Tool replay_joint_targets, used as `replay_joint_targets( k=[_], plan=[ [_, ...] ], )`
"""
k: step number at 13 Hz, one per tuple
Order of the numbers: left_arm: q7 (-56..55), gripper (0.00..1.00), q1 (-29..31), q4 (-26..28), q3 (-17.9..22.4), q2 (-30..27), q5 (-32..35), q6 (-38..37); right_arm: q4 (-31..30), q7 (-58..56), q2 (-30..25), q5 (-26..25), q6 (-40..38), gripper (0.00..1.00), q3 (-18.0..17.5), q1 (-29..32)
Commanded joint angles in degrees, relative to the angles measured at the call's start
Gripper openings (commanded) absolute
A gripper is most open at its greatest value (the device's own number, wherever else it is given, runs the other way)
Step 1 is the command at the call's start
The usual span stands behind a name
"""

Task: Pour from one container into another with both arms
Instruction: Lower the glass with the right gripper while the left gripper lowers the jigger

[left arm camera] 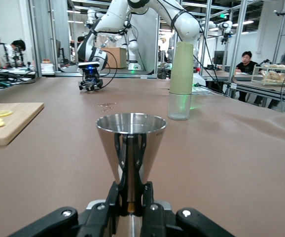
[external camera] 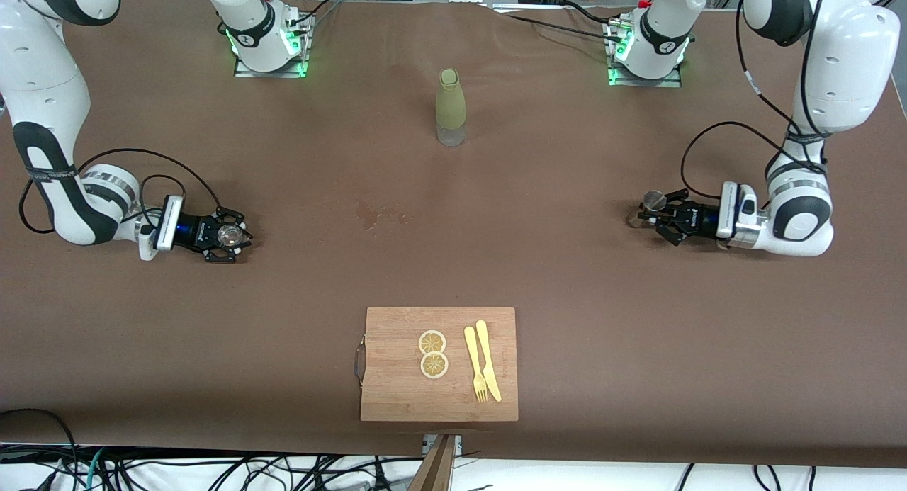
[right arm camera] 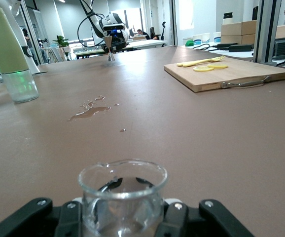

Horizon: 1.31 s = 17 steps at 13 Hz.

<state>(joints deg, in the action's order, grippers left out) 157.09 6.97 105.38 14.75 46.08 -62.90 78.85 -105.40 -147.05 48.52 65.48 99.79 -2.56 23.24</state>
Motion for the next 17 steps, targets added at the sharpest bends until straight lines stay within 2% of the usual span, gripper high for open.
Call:
replay_joint_targets(
  k=[1,4,5,7,8,13,14,15,17],
  plan=[
    [10.2,0.00,2.1,0.6,1.9,0.9,1.4,-3.4,1.2,-0.7,1.0,-1.9,-1.1,0.26,-0.5,1.0],
    [12.1,0.00,5.2,0.5,2.6,2.5,1.4,-4.9,1.2,-0.8,1.3,-2.1,-0.7,0.37,-0.5,1.0],
    [12.9,0.00,5.9,0.2,2.7,3.0,2.1,-5.1,1.2,-0.7,1.5,-2.1,-0.7,0.52,-0.5,1.1],
    [14.5,0.00,6.4,-0.5,2.7,4.1,2.8,-4.9,1.2,-0.7,1.4,-2.1,-0.6,0.93,-0.5,1.0],
    [15.1,0.00,6.5,-0.5,2.7,4.9,2.8,-4.9,1.2,-0.6,1.4,-2.1,-0.5,0.99,-0.4,1.0],
    [15.4,0.01,6.5,-1.7,2.7,7.2,2.8,-4.6,0.7,0.3,-0.4,-5.8,-0.1,0.99,1.6,0.9],
    [15.3,0.29,6.5,-2.2,2.7,7.6,2.8,-4.5,0.4,0.4,-1.2,-6.2,0.1,0.99,2.3,0.9],
    [15.1,0.99,6.5,-2.3,2.7,7.6,2.9,-4.5,0.4,0.4,-1.9,-7.0,0.2,0.99,2.9,0.9],
    [12.6,1.00,6.5,-3.6,2.8,7.5,3.0,-4.6,0.3,1.0,-4.0,-9.2,0.1,0.99,4.7,1.0]
  ],
)
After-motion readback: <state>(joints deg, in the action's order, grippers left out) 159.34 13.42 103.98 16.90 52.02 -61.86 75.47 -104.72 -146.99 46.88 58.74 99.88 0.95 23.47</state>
